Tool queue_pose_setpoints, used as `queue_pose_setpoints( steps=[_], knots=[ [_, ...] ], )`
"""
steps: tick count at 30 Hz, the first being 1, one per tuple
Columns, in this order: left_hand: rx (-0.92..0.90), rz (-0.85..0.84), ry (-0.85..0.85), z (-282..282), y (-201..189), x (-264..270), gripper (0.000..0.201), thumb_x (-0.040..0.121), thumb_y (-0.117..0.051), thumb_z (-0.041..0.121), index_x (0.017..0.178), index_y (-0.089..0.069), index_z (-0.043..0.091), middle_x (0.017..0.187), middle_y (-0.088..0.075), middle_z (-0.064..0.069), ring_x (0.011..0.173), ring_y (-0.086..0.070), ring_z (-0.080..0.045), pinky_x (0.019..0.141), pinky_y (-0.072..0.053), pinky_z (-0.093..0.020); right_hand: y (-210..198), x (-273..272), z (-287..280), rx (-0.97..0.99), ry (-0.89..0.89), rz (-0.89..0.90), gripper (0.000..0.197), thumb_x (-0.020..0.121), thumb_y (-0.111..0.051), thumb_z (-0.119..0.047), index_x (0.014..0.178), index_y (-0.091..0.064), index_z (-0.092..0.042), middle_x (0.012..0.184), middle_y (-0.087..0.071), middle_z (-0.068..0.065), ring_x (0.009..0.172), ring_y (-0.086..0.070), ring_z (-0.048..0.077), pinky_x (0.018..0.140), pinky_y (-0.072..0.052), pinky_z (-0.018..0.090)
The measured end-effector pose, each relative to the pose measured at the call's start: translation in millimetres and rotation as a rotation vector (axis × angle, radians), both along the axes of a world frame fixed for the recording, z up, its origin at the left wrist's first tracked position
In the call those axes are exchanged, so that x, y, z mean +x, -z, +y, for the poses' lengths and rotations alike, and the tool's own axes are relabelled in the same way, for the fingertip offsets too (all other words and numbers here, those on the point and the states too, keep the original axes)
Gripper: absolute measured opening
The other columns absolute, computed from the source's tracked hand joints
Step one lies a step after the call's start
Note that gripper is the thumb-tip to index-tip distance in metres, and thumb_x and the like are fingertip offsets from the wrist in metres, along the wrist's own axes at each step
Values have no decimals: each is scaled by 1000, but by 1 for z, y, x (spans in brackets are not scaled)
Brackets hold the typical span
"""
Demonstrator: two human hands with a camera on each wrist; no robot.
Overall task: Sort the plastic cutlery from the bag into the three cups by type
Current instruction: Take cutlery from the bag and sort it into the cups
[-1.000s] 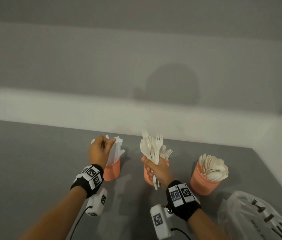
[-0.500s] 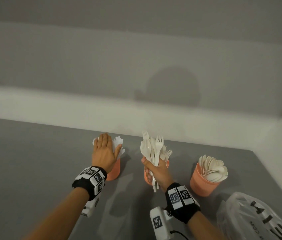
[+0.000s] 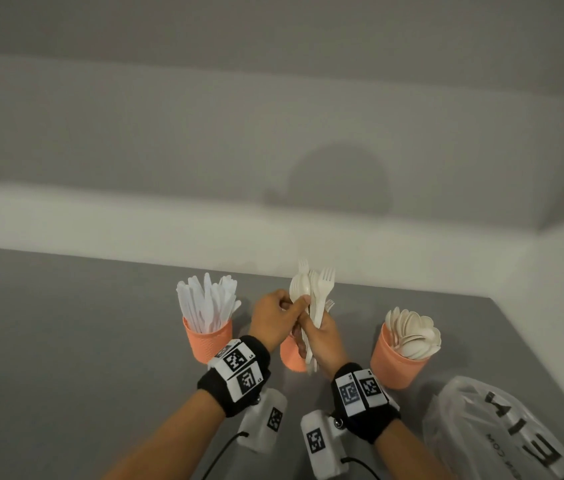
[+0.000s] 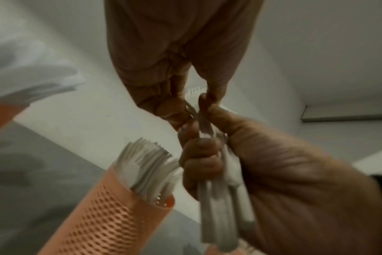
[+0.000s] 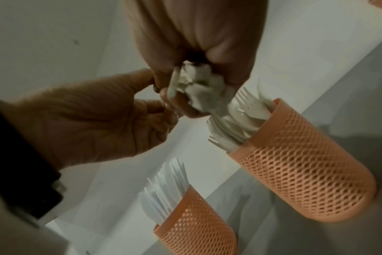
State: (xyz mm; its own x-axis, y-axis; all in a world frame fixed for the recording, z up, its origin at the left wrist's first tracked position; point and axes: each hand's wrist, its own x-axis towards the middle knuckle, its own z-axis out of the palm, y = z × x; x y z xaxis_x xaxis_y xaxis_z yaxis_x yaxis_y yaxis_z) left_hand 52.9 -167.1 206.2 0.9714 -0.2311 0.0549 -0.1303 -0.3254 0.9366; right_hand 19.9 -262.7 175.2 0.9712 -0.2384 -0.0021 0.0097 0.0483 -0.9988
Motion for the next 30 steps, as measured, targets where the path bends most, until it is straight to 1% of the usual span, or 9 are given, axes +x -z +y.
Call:
queue_pose_setpoints(
  steps=[4,11,14,17,20,22,24,28,30],
  knots=[
    [-62,75,19,-11,-4,-1,27,93,-52,27,70,-51,13,59,-55,-1,51,-52,-13,56,-45,-23,-4,-9,-8,32,-29,9,20,99,-42,-22,95,-55,-7,49,-55,-3,38,-49,7,40,-41,17],
    [-68,8,-40,-21,-12,-3,32,101,-27,21,82,-48,7,74,-54,-5,74,-53,-21,71,-42,-30,-13,-20,-15,131,-34,63,33,99,-39,-31,86,-60,-10,60,-63,7,46,-59,15,43,-49,23],
    [-259,7,-173,-20,-20,4,29,101,-28,20,83,-49,12,75,-59,-6,73,-59,-26,77,-50,-38,-11,-20,-20,150,34,85,28,98,-42,-31,87,-60,-12,71,-64,9,57,-63,19,49,-55,25],
    [-533,97,-214,-14,-34,10,18,98,-30,10,93,-46,13,61,-53,-6,50,-58,-16,59,-54,-30,-9,-22,-30,219,44,94,28,98,-41,-30,94,-58,-9,57,-49,4,44,-50,13,43,-49,24],
    [-543,152,-162,-14,-41,16,13,96,-38,5,99,-50,9,54,-36,-1,32,-37,-3,36,-36,-16,-12,-26,-36,299,-49,86,31,98,-37,-35,92,-57,-12,49,-37,-4,32,-32,5,34,-34,19],
    [-496,228,-80,-18,-40,17,3,92,-52,11,92,-54,10,50,-34,2,32,-32,-4,36,-31,-17,-14,-29,-37,319,-105,84,34,97,-37,-40,89,-58,-14,47,-33,-5,31,-29,5,33,-30,18],
    [-452,294,27,-24,-36,16,10,89,-60,21,81,-58,15,44,-32,5,35,-30,-6,37,-30,-18,-17,-32,-38,302,-129,94,35,94,-41,-45,87,-59,-16,46,-31,-4,31,-28,5,34,-30,18],
    [-429,333,136,-36,-32,10,27,87,-61,28,64,-55,16,40,-36,5,34,-31,-7,37,-31,-18,-25,-39,-37,262,-151,99,31,79,-59,-40,71,-53,-11,41,-34,-6,29,-29,3,32,-28,17],
    [-408,330,132,-41,-31,9,27,87,-62,27,66,-55,13,44,-40,2,34,-33,-8,37,-32,-17,-28,-43,-38,248,-155,104,29,83,-59,-35,66,-52,-12,41,-38,-5,28,-29,3,32,-25,15]
  ],
)
